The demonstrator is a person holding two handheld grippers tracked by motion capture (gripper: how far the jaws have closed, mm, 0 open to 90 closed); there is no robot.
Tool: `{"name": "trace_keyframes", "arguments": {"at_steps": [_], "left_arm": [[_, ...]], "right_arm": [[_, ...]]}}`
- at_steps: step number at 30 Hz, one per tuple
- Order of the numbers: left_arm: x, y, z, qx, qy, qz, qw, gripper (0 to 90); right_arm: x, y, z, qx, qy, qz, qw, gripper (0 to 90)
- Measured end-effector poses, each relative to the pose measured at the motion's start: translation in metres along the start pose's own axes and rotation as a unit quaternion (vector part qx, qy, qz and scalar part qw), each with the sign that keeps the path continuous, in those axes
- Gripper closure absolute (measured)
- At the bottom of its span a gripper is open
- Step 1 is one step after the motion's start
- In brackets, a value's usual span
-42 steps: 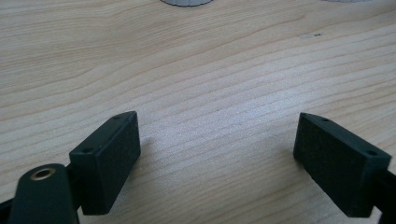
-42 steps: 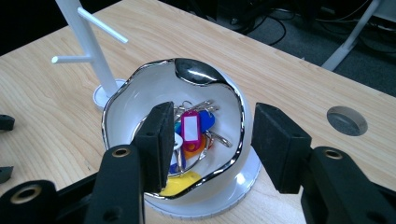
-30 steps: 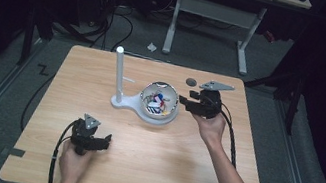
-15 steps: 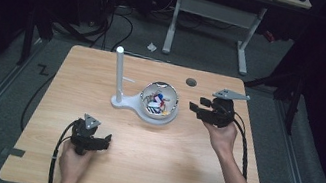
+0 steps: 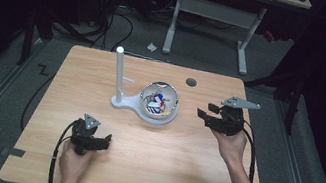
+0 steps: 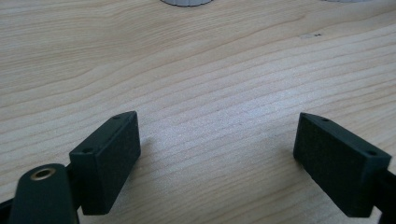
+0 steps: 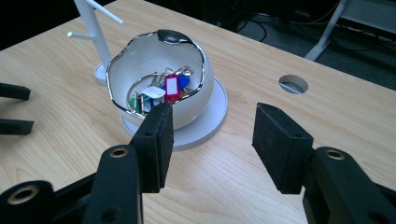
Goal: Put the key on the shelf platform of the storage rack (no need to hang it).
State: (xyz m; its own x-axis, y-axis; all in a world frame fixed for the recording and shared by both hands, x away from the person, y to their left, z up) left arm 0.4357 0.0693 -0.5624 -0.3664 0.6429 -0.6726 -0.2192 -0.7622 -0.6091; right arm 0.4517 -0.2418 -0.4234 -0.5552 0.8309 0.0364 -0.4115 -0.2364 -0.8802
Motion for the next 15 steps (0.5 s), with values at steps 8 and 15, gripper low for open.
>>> {"name": "trace_keyframes", "arguments": {"at_steps": [8,15], "left_arm": [[0.0,0.0,0.0,0.0,0.0,0.001,1.0,15.1],[0.0,0.0,0.0,0.0,-0.001,0.001,1.0,15.1]], "right_arm": [[0.001,0.009,0.018,-0.005,0.009,-0.001,1.0,47.5],[0.003,0.016,0.03,-0.007,0.013,-0.002,0.9999,47.9]]}}
Point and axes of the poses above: each handheld gripper's, and its own axes: z roughly backward along the jaws, y roughly out of its underside, x roughly to its left, the point moved 7 cm from there along -z, roughly forward along the jaws, and after that the axes turned 8 degrees about -x, right-handed, at the moved point
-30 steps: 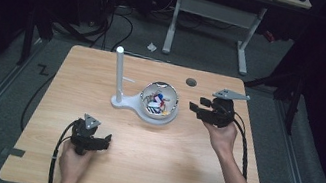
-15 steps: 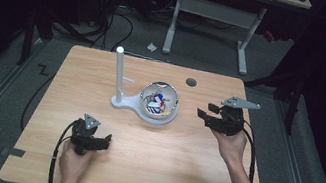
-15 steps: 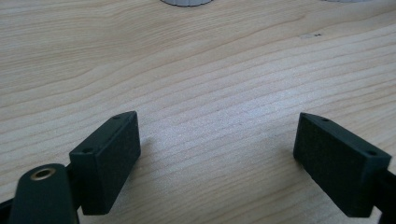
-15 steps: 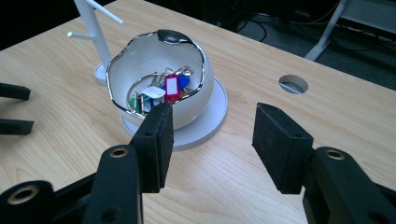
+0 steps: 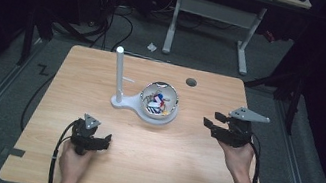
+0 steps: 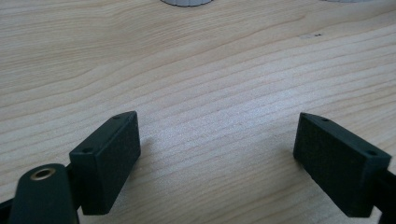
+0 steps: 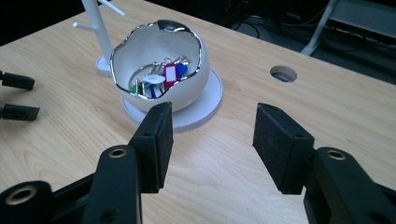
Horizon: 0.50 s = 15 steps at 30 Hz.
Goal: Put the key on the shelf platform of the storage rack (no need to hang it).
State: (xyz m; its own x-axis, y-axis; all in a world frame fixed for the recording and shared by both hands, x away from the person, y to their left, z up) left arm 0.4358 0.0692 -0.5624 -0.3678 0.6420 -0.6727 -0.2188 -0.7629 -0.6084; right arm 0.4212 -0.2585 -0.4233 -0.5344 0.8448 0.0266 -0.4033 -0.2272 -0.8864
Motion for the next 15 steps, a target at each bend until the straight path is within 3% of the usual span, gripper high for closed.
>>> {"name": "trace_keyframes", "arguments": {"at_steps": [15], "left_arm": [[0.0,0.0,0.0,0.0,0.0,0.0,1.0,15.1]], "right_arm": [[0.003,0.025,0.011,0.002,0.006,-0.014,0.9999,47.8]]}}
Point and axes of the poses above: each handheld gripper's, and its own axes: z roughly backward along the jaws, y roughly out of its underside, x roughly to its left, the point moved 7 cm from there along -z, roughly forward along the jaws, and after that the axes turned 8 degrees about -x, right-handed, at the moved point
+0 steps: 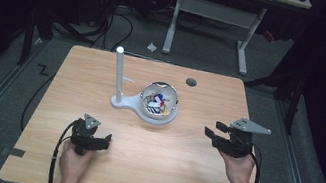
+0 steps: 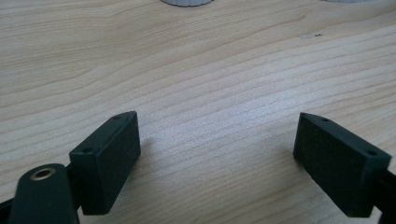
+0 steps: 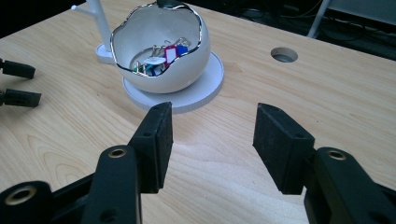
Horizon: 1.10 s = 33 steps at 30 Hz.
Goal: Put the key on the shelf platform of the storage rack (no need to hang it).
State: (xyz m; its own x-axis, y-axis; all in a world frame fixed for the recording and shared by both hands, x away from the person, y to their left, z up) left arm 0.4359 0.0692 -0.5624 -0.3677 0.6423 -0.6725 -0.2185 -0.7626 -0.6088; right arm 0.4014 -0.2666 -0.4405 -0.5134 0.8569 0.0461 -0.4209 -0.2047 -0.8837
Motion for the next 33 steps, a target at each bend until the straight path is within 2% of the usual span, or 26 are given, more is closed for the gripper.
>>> {"name": "trace_keyframes", "arguments": {"at_steps": [13,20,28,33], "left_arm": [[0.0,0.0,0.0,0.0,0.0,0.0,1.0,15.1],[0.0,0.0,0.0,0.0,0.0,0.0,1.0,15.1],[0.0,0.0,0.0,0.0,0.0,0.0,1.0,15.1],[0.0,0.0,0.0,0.0,0.0,0.0,1.0,15.1]], "right_arm": [[0.003,0.021,-0.006,0.008,-0.013,-0.021,0.9997,47.7],[0.005,0.026,-0.011,0.006,-0.014,-0.02,0.9997,47.8],[0.007,0.04,-0.019,0.009,-0.017,-0.029,0.9994,47.7],[0.01,0.051,-0.027,0.019,-0.016,-0.033,0.9991,47.7]]}}
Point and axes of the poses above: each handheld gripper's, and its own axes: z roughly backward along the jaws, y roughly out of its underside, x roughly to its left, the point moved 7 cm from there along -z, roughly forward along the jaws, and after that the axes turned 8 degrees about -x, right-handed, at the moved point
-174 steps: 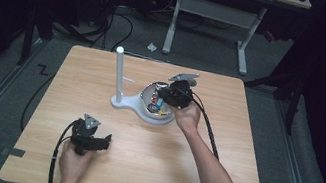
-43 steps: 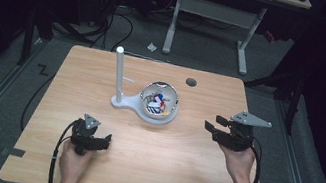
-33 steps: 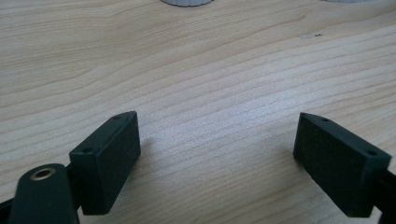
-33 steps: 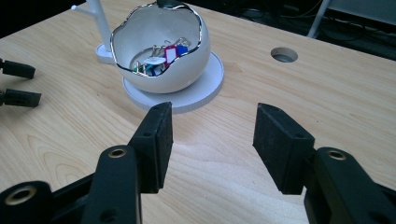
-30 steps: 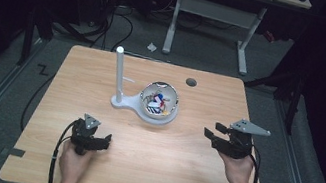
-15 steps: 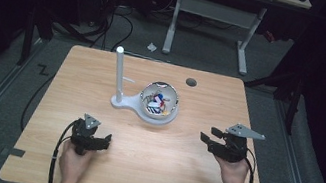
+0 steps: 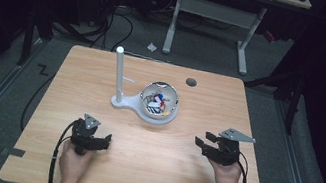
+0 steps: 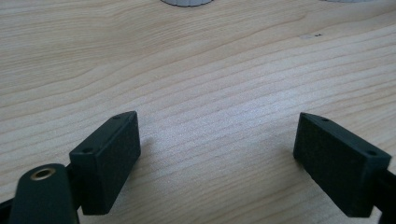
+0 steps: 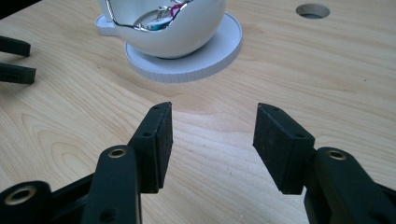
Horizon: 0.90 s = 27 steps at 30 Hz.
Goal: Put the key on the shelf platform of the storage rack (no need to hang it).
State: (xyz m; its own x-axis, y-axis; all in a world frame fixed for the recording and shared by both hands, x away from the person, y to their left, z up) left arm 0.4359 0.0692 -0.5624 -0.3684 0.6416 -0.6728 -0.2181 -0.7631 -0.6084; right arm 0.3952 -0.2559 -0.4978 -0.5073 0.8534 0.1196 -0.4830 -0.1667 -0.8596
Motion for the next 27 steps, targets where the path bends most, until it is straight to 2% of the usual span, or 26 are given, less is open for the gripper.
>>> {"name": "trace_keyframes", "arguments": {"at_steps": [5,9,14,19,23,27], "left_arm": [[0.0,0.0,0.0,0.0,0.0,0.0,1.0,15.1],[0.0,0.0,0.0,0.0,0.0,0.0,1.0,15.1],[0.0,0.0,0.0,0.0,0.0,0.0,1.0,15.1],[0.0,0.0,0.0,0.0,0.0,0.0,1.0,15.1],[0.0,0.0,0.0,0.0,0.0,-0.001,1.0,15.1],[0.0,0.0,0.0,0.0,0.0,0.0,1.0,15.1]], "right_arm": [[0.0,0.009,-0.008,0.008,0.004,0.002,1.0,47.6],[0.0,0.016,-0.013,0.014,0.005,-0.005,0.9999,47.6],[-0.003,0.029,-0.017,0.028,0.009,0.0,0.9996,46.4],[-0.009,0.039,-0.018,0.035,0.022,-0.007,0.9991,46.3],[-0.014,0.049,-0.022,0.044,0.039,0.005,0.9983,46.2],[-0.017,0.055,-0.025,0.054,0.047,0.005,0.9975,45.5]]}}
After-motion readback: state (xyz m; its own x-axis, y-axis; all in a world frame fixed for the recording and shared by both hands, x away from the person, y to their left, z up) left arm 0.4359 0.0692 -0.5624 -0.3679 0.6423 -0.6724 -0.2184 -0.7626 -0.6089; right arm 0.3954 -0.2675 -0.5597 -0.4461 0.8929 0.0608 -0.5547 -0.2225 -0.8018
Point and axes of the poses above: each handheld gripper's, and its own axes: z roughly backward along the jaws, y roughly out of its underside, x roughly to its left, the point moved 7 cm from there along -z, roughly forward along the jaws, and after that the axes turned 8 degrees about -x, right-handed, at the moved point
